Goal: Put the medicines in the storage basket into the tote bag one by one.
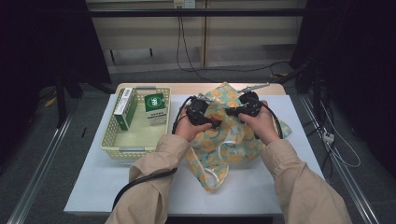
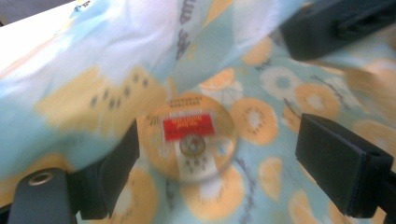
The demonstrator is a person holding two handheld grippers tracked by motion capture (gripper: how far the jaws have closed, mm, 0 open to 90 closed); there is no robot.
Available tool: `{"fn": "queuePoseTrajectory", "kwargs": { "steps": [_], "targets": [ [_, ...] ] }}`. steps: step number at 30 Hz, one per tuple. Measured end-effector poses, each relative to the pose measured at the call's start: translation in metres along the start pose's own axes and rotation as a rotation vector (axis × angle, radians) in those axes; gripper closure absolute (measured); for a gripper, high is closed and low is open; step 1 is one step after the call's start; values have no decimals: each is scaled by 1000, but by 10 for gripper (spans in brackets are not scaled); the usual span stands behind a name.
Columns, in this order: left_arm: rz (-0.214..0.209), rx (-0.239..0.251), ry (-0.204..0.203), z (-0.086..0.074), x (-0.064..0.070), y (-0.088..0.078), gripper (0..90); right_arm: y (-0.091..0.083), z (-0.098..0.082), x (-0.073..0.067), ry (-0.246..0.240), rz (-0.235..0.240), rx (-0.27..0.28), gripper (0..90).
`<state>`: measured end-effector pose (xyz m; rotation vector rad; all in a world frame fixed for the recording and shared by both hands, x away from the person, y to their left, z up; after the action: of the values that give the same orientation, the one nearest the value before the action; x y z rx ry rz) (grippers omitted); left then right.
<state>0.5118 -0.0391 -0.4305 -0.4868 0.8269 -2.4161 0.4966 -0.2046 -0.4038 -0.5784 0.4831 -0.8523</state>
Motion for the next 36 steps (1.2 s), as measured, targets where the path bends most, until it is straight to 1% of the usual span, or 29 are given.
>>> {"fn": "queuePoseTrajectory", "kwargs": {
  "steps": [3,4,6,8,10,11,12,14,17,19,21,23,25,27,28,30,32,33,36],
  "targets": [
    [-7,-2,15,1,3,-19,110,-1,0,-3,-1,1,0,900],
    [-20,-1,14,1,5,-27,96,-1,0,-4,2,5,1,900],
    [-18,-3,23,0,5,-38,98,-2,-2,-5,0,1,-3,900],
    [-24,-6,34,-1,4,-48,94,-2,-3,-7,-3,6,-3,900],
    [-13,-13,42,-3,1,-58,94,-2,-5,-8,-1,6,-8,900],
    [-15,-13,40,-3,0,-63,90,-3,-6,-9,-4,8,-5,900],
    [-9,-14,37,-4,-3,-68,88,-4,-6,-9,-3,10,-5,900],
    [-9,-2,26,-5,-8,-77,87,-5,-7,-9,-3,8,-2,900],
    [4,1,40,-7,-15,-90,87,-7,-10,-9,-2,8,1,900],
    [21,3,41,-9,-22,-99,87,-8,-11,-9,0,6,-3,900],
    [30,9,30,-11,-28,-105,87,-9,-12,-9,0,6,-1,900],
    [56,11,31,-13,-37,-112,86,-10,-11,-11,-3,10,-1,900],
    [77,19,10,-16,-47,-119,86,-10,-11,-12,-5,15,1,900],
    [98,25,3,-18,-56,-125,85,-9,-11,-13,-6,16,-2,900],
    [106,28,-11,-19,-62,-128,85,-9,-11,-13,-5,17,0,900],
    [114,23,-19,-22,-70,-133,85,-8,-12,-13,-6,19,-2,900],
    [143,27,-30,-24,-79,-136,85,-8,-12,-13,-6,19,-1,900],
    [147,28,-36,-24,-82,-136,84,-8,-12,-12,-5,18,-1,900],
    [177,28,-51,-28,-96,-138,83,-8,-12,-12,-5,18,0,900]
  ]
}}
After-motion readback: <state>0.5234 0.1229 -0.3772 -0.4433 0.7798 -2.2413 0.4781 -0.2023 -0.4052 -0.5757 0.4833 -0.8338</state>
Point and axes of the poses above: each handheld gripper's, and its own axes: y roughly forward along the jaws, z roughly out of its top, x roughly to its right, the point moved 4 cm from there along y, roughly forward along the jaws, and after that the axes turned 2 degrees about -y, right-handed, at the moved point
